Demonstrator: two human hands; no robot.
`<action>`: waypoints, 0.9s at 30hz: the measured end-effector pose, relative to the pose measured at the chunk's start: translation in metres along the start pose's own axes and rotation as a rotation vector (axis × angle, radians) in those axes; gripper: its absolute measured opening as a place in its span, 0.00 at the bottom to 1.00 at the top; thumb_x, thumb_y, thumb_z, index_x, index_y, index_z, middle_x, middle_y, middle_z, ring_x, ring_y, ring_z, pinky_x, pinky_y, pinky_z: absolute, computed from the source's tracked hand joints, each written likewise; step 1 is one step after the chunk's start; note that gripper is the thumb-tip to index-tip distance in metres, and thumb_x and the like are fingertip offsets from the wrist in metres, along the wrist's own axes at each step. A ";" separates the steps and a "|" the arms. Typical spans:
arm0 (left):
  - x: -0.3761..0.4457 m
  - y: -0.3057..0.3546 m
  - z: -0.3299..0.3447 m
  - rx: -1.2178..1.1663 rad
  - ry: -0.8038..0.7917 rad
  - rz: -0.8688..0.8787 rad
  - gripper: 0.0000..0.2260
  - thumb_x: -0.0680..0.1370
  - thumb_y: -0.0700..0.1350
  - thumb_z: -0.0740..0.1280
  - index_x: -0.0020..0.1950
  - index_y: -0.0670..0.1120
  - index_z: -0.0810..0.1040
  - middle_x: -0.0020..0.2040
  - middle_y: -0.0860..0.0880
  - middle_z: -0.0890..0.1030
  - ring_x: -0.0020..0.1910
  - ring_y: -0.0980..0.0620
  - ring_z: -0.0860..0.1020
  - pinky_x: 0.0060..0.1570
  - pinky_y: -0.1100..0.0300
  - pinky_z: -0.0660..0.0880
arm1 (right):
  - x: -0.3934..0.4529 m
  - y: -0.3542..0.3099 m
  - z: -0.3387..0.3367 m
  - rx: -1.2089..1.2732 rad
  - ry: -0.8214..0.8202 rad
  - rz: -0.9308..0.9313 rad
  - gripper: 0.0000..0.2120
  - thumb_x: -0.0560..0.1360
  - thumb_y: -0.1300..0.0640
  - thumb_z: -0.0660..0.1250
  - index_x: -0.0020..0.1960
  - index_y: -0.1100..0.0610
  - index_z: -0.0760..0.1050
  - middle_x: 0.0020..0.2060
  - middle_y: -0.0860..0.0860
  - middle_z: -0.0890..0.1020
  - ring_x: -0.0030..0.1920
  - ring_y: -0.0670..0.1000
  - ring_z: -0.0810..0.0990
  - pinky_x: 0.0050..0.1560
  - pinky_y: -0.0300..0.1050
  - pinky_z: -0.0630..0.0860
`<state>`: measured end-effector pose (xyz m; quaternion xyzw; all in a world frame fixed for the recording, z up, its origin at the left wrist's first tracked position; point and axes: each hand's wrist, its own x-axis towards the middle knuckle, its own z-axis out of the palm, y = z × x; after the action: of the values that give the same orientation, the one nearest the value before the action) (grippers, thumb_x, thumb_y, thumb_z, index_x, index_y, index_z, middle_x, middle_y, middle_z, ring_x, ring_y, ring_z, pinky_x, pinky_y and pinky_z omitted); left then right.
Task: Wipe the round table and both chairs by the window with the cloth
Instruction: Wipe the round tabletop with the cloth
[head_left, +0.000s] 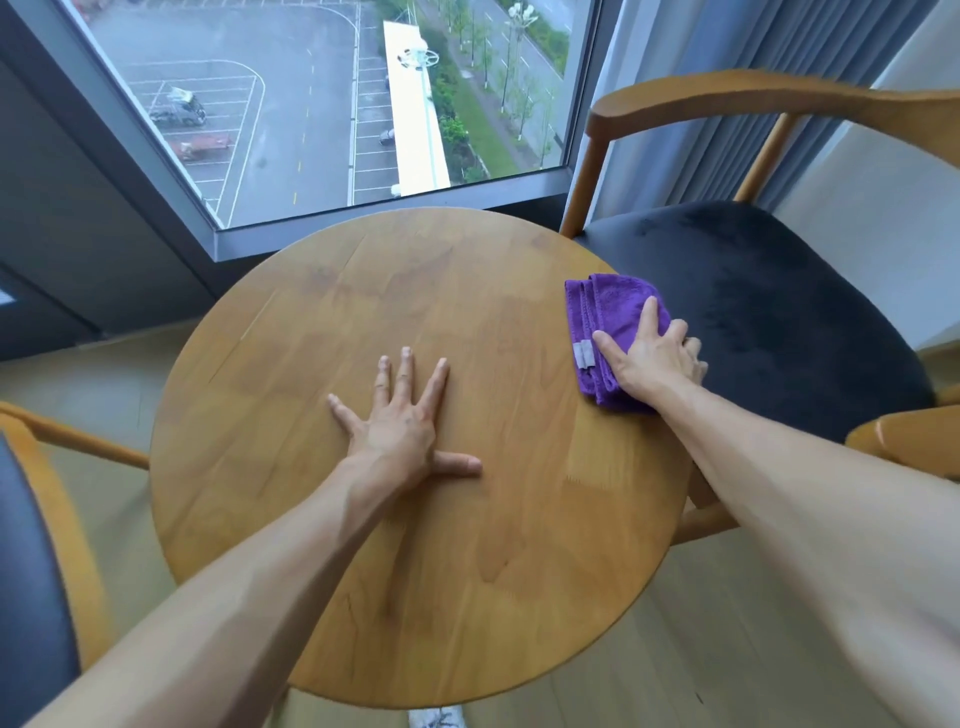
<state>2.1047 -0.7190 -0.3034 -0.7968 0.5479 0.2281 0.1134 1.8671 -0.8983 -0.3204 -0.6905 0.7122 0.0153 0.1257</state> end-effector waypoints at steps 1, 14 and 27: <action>0.000 -0.001 0.001 -0.004 0.003 -0.002 0.61 0.59 0.80 0.63 0.76 0.62 0.28 0.78 0.50 0.27 0.78 0.44 0.29 0.65 0.19 0.43 | -0.003 0.001 0.001 0.003 0.002 0.008 0.46 0.73 0.24 0.49 0.80 0.49 0.41 0.71 0.62 0.61 0.68 0.66 0.65 0.65 0.61 0.65; 0.009 -0.007 -0.005 -0.021 -0.017 0.038 0.62 0.56 0.80 0.63 0.76 0.63 0.28 0.77 0.50 0.25 0.77 0.44 0.27 0.64 0.19 0.41 | -0.025 0.002 0.003 0.057 0.001 0.129 0.46 0.74 0.26 0.52 0.80 0.51 0.41 0.71 0.64 0.61 0.67 0.67 0.65 0.63 0.62 0.66; 0.048 -0.057 -0.039 0.090 0.073 0.058 0.59 0.56 0.76 0.73 0.77 0.69 0.39 0.81 0.54 0.36 0.81 0.48 0.38 0.64 0.19 0.50 | -0.089 -0.044 0.024 0.121 0.030 0.319 0.45 0.76 0.29 0.51 0.80 0.55 0.39 0.71 0.64 0.59 0.65 0.66 0.65 0.62 0.61 0.67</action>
<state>2.1807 -0.7534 -0.2969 -0.7825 0.5842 0.1774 0.1223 1.9156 -0.8085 -0.3196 -0.5599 0.8142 -0.0181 0.1524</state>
